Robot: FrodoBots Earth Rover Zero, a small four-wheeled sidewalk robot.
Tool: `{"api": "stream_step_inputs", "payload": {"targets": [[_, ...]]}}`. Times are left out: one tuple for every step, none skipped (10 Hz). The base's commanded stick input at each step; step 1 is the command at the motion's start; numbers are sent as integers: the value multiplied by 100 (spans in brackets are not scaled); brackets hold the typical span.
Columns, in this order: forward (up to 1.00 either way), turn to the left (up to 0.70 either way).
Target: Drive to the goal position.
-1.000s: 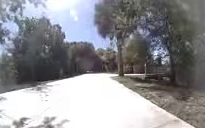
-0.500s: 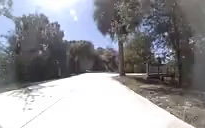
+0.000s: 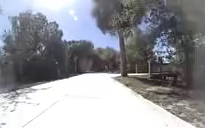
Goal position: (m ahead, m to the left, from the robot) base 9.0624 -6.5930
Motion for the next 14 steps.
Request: {"api": "stream_step_inputs", "payload": {"targets": [[84,0],[84,0],[84,0],[84,0],[84,0],[84,0],[84,0],[84,0],[84,0],[84,0],[84,0],[84,0],[84,0],[84,0]]}}
